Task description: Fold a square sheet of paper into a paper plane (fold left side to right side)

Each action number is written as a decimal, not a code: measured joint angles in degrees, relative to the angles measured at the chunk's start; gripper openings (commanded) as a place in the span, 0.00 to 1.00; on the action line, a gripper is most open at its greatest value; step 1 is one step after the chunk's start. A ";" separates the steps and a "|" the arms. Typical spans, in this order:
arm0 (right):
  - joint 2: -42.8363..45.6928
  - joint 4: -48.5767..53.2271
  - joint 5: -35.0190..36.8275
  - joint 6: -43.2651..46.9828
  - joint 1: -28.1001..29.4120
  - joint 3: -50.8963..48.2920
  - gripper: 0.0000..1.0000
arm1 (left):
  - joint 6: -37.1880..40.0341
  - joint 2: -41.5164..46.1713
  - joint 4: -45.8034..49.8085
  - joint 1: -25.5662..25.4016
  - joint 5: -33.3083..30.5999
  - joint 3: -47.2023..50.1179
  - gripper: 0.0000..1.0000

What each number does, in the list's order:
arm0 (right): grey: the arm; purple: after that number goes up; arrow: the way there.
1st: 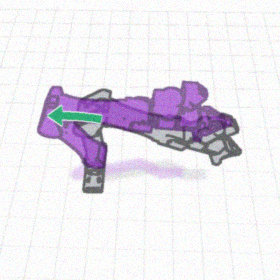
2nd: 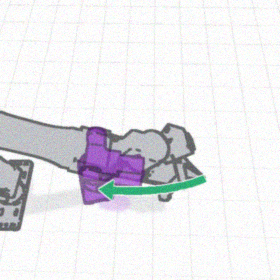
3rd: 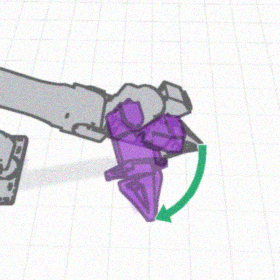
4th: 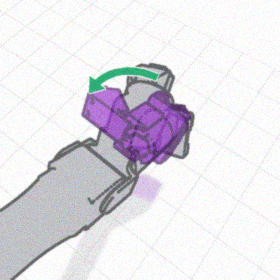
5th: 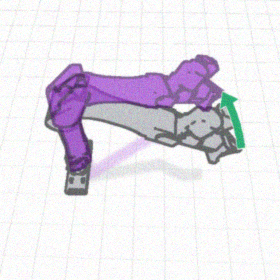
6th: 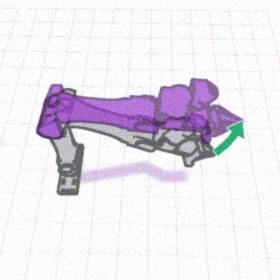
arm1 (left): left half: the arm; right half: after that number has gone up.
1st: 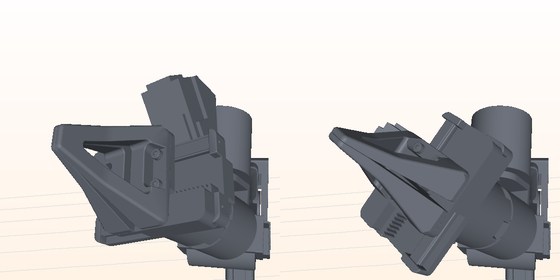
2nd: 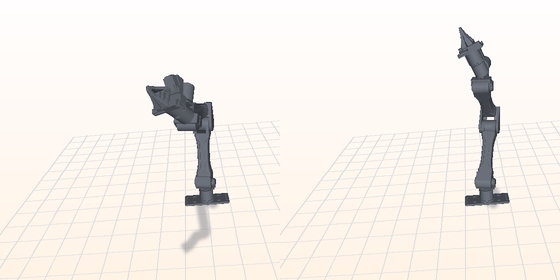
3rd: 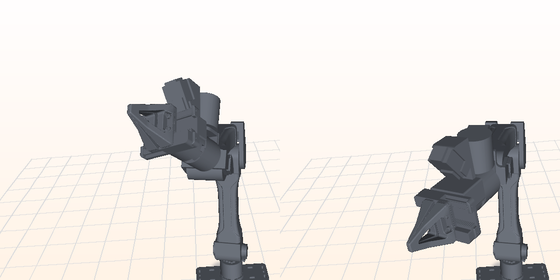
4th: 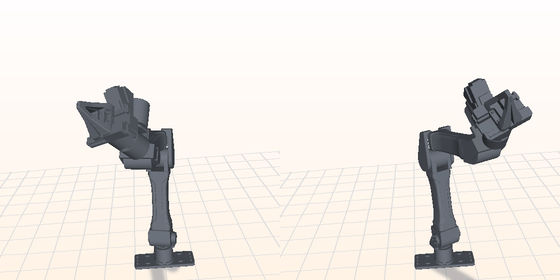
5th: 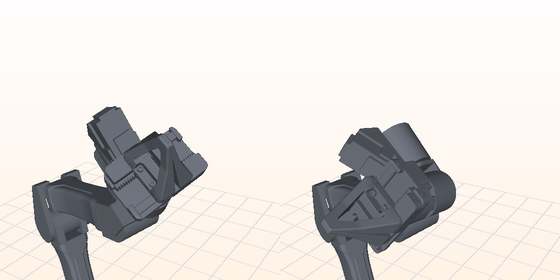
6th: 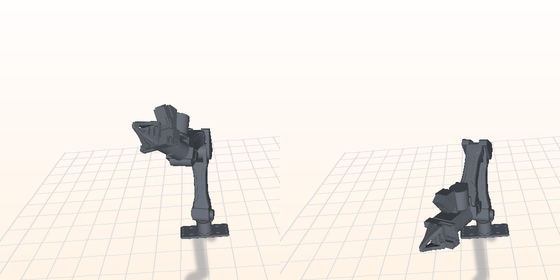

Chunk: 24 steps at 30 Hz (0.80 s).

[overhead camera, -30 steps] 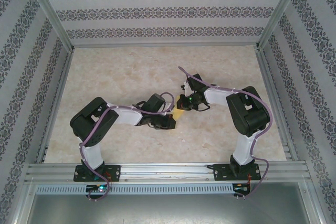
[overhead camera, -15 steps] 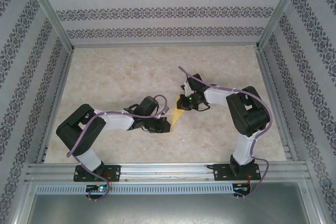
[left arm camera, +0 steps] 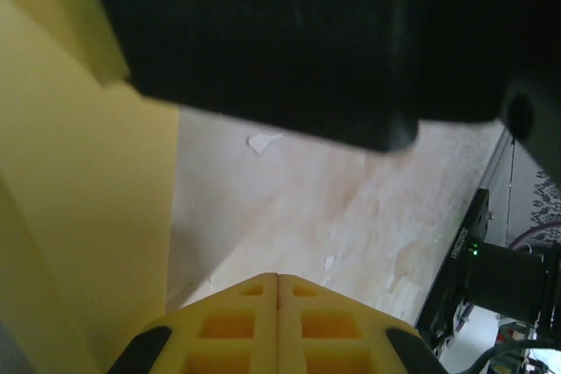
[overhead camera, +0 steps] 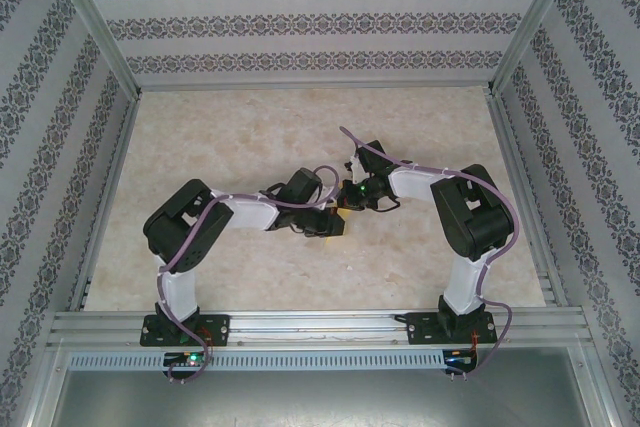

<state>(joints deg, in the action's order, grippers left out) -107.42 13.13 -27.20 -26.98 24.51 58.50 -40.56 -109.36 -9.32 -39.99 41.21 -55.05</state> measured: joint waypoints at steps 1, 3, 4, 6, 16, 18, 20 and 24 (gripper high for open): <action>0.00 0.00 0.00 0.00 0.00 0.00 0.00 | 0.11 -0.61 0.00 0.00 -0.17 -0.42 0.05; 0.00 0.00 0.00 0.00 0.00 0.00 0.00 | 0.52 -1.22 0.13 0.00 -0.74 -0.59 0.05; 0.00 0.00 0.02 0.00 0.00 0.00 0.00 | 0.87 -1.36 0.44 0.00 -1.07 -0.59 0.05; 0.00 0.00 0.04 0.00 0.00 0.00 0.00 | 1.36 -1.40 1.05 0.00 -1.60 -0.59 0.05; 0.00 0.15 0.37 0.04 0.02 0.02 0.00 | 2.89 -0.24 1.95 0.22 -3.58 0.66 0.05; -0.02 0.24 0.39 0.04 0.02 0.11 0.00 | 3.02 0.61 2.01 0.39 -3.98 1.68 0.05; -0.11 0.46 0.39 0.09 0.00 0.28 0.00 | 3.06 1.81 2.12 0.72 -4.24 3.06 0.05; -0.26 0.94 0.37 0.39 0.00 0.63 0.00 | 3.13 5.11 3.93 0.90 -4.42 6.16 0.05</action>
<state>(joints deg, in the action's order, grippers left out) -107.68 14.06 -26.83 -26.59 24.51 59.13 -37.43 -104.25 -5.39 -39.09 36.80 -48.88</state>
